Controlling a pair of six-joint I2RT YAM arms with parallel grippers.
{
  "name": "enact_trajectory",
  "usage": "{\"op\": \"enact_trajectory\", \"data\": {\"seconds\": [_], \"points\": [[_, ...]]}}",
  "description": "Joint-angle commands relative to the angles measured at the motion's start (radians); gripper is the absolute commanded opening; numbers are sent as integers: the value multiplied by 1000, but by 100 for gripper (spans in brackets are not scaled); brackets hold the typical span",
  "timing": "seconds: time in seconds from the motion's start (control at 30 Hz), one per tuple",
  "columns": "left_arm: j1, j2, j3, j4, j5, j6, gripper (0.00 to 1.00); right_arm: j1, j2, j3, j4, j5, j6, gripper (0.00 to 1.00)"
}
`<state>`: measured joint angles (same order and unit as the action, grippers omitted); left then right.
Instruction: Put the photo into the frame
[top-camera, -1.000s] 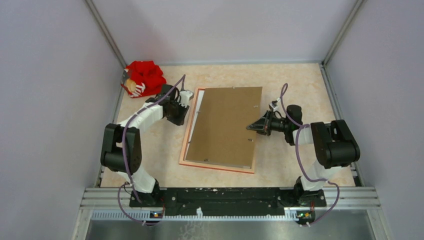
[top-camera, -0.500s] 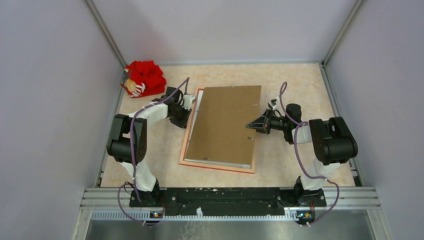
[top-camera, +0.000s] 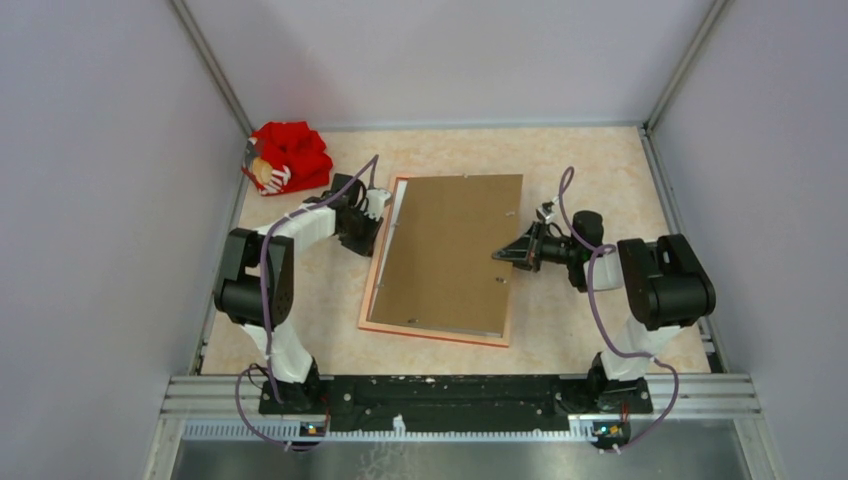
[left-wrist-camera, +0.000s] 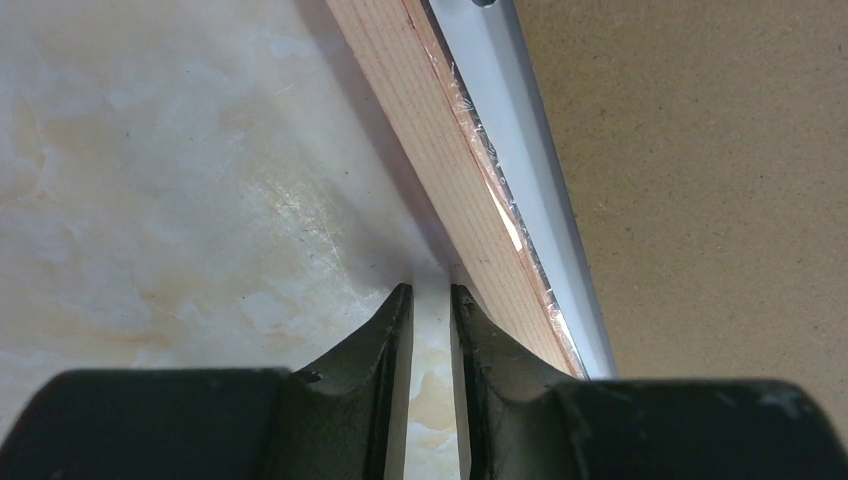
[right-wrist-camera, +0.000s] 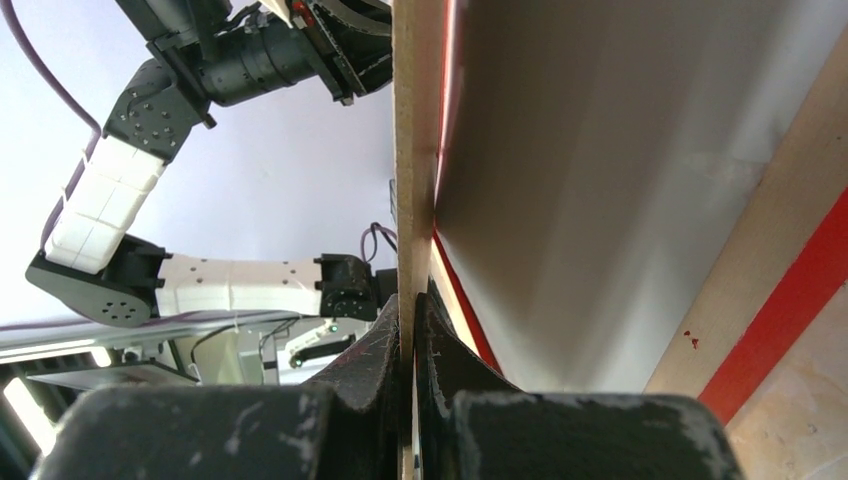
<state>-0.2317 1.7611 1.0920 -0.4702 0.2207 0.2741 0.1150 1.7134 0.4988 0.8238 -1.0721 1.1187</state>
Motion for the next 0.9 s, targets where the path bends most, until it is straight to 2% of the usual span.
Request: {"op": "enact_trajectory", "data": {"seconds": [0.0, 0.33, 0.53, 0.7, 0.77, 0.87], "points": [[-6, 3, 28, 26, 17, -9, 27, 5, -8, -12, 64, -50, -5, 0], [-6, -3, 21, 26, 18, -8, 26, 20, 1, 12, 39, -37, -23, 0], [-6, -2, 23, 27, 21, -6, 26, 84, 14, 140, -227, 17, -186, 0], [-6, -4, 22, 27, 20, -2, 26, 89, 16, 197, -393, 60, -282, 0], [-6, -5, 19, 28, 19, 0, 26, 89, 10, 217, -477, 87, -331, 8], [-6, -4, 17, 27, 19, 4, 26, 89, 4, 247, -590, 142, -386, 28]]}}
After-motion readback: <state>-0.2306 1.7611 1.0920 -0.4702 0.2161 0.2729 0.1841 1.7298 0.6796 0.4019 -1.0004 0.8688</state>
